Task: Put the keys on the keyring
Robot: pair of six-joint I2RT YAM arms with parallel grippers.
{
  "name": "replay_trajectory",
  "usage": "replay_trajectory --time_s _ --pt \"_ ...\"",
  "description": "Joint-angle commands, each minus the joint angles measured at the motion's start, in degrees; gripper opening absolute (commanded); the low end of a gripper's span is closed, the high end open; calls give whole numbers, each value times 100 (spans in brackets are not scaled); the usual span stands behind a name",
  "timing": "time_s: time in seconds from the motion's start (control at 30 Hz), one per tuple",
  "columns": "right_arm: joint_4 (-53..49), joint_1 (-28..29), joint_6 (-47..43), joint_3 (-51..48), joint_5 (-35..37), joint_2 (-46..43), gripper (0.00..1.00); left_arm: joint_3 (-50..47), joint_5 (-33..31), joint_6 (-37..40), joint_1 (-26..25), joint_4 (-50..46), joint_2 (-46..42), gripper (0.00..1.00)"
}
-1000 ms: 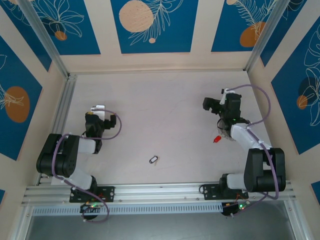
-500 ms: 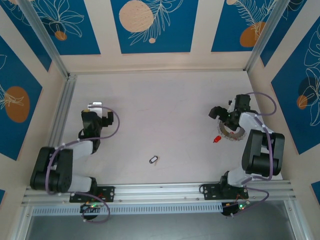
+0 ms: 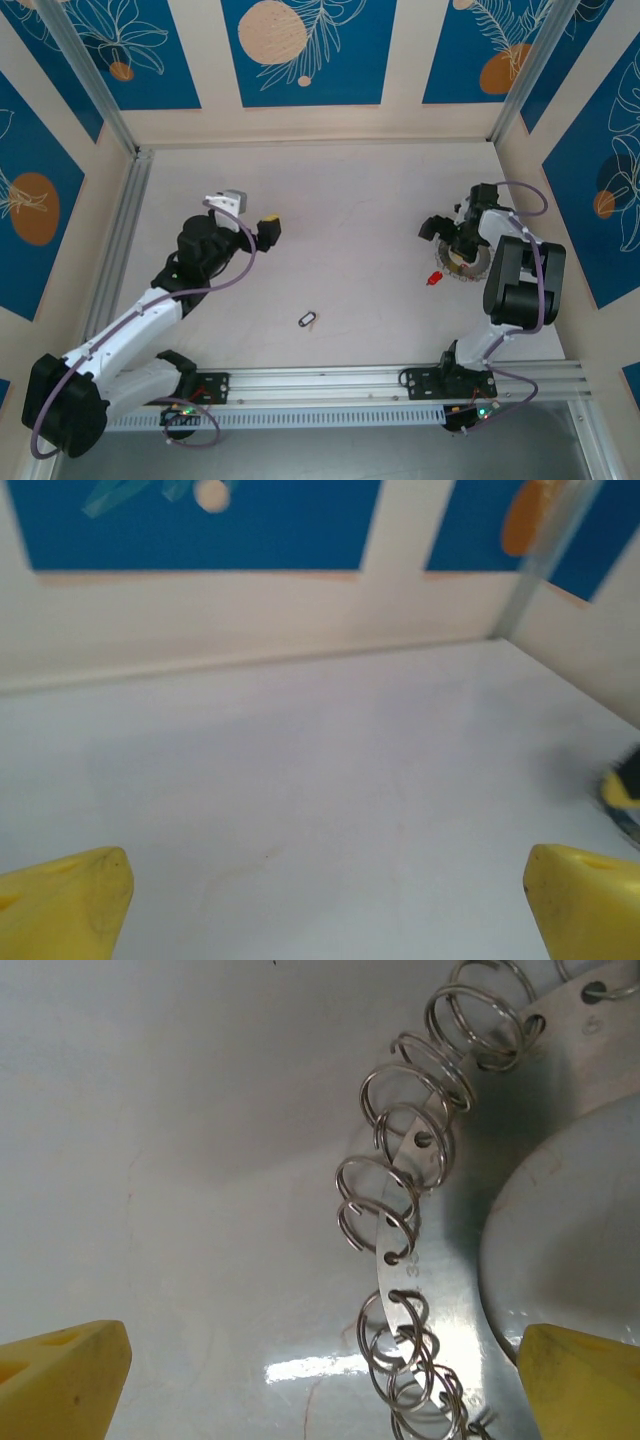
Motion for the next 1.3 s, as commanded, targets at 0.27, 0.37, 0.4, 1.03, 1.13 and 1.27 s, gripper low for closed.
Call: replay_trajectory --time_s 0.27,0.37,0.4,1.03,1.13,1.27 --pt "-484 238 -203 930 -121 778 99 -338 1193 -660 -38 112 -720 100" --pt "-501 421 -150 1036 -136 837 99 -331 1107 -702 -38 44 -805 100" --pt "-509 500 -132 1066 -134 849 99 -325 1089 -722 -38 31 -817 100" --pt "-770 1280 -277 854 1319 68 98 -615 842 -877 -29 -170 -882 100" --pt "-820 1126 -390 761 1611 87 95 -636 930 -909 -29 -93 -800 100" --pt "-820 926 -452 868 1638 322 87 -470 1040 -733 -24 -311 -752 100"
